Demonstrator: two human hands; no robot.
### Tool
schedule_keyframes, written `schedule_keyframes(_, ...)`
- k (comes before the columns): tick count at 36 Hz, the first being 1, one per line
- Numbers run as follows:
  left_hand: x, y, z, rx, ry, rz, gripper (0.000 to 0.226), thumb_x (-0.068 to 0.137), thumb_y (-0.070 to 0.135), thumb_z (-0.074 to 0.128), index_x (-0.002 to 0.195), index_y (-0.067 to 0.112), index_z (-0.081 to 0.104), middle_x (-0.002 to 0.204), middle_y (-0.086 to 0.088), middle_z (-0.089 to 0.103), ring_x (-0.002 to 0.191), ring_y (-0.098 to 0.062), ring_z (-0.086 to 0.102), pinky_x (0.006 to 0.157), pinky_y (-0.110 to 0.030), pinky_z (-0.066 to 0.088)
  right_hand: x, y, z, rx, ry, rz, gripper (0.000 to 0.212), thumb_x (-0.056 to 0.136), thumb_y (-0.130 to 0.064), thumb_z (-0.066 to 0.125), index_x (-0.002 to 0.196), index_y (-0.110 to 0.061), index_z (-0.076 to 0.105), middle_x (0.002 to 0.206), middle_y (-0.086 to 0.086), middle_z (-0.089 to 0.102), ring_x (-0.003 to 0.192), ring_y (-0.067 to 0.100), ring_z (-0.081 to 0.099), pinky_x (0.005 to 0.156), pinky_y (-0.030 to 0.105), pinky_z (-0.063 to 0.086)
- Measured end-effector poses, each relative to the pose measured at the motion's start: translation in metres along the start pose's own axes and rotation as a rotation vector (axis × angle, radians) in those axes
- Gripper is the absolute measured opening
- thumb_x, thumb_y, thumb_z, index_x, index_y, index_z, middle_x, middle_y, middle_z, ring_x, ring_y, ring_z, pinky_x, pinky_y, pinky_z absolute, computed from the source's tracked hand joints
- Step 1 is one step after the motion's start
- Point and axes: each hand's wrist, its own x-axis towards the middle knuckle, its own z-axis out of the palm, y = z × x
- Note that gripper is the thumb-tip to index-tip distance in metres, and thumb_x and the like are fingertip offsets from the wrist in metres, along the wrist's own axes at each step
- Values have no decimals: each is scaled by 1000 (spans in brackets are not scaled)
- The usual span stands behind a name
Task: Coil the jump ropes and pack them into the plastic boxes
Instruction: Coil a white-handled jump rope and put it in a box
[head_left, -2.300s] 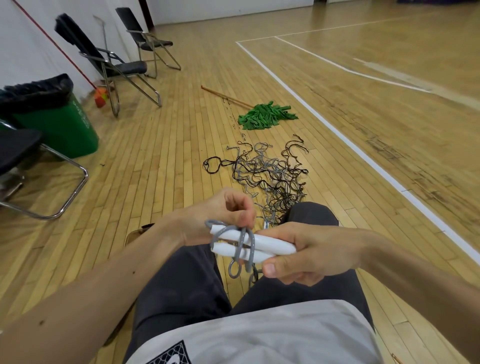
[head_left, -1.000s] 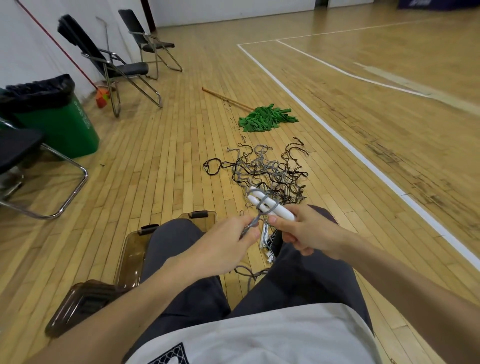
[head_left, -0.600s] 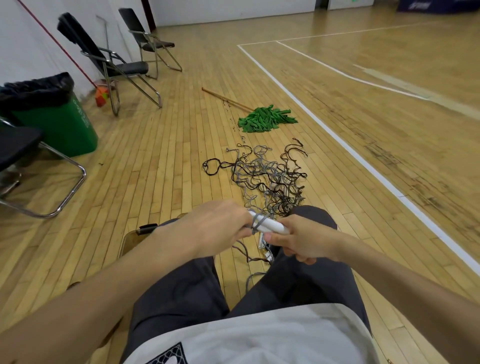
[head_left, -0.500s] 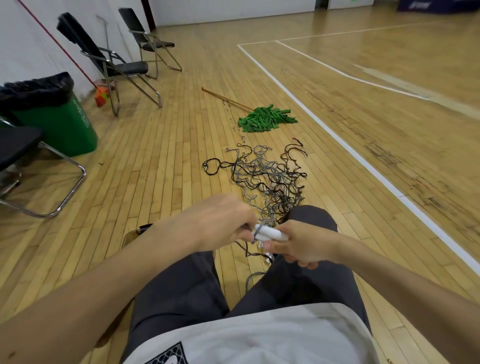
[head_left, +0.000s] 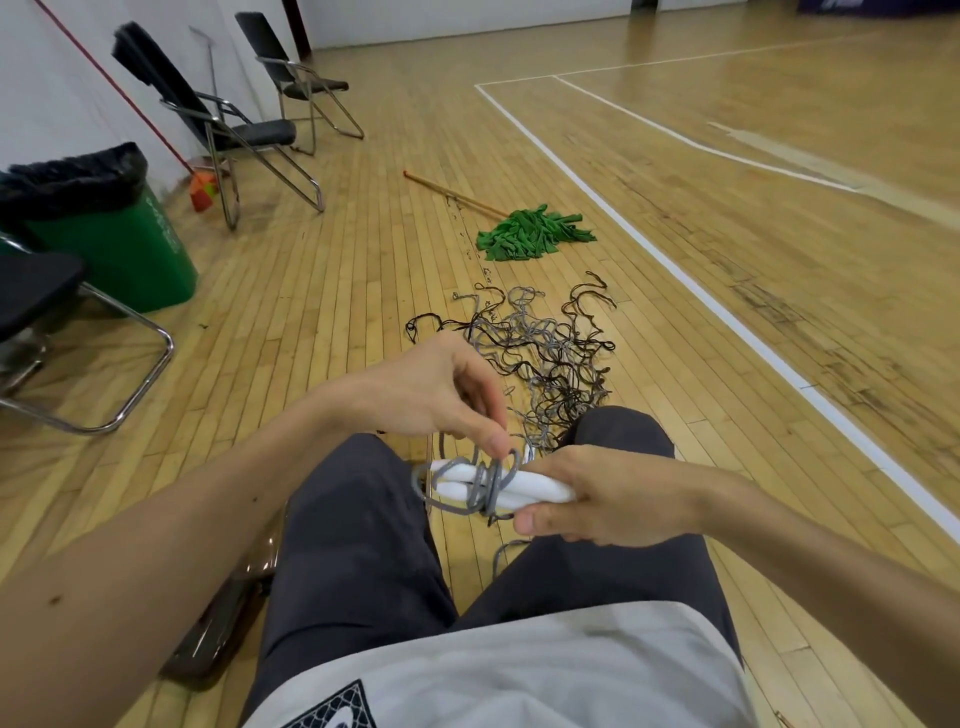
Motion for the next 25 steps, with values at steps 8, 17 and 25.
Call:
schedule_keyframes(8, -2, -19, 5, -295, -21, -10, 31, 62, 39, 86, 74, 13, 75, 68, -5, 70, 61, -13, 64, 57, -20, 51, -5, -5, -3, 37, 36, -85, 27, 100, -43, 58, 89, -18, 56, 72, -1, 55, 57, 8, 49, 57, 31, 43)
schedule_keyframes(17, 7, -40, 28, -518, 47, -39, 40, 58, 70, 82, 62, 32, 74, 63, 11, 66, 55, -3, 57, 53, -19, 45, -8, -7, -7, 192, 92, -164, 28, 94, -29, 71, 93, -4, 58, 69, 10, 53, 53, 13, 47, 51, 30, 39)
schedule_keyframes(25, 2, -49, 51, -735, 168, -246, 32, 84, 43, 53, 62, 24, 63, 49, 6, 39, 44, -6, 29, 48, -21, 28, -1, -1, -4, 462, 175, -181, 23, 99, -17, 63, 84, -34, 65, 63, 1, 43, 48, 16, 33, 42, 24, 30)
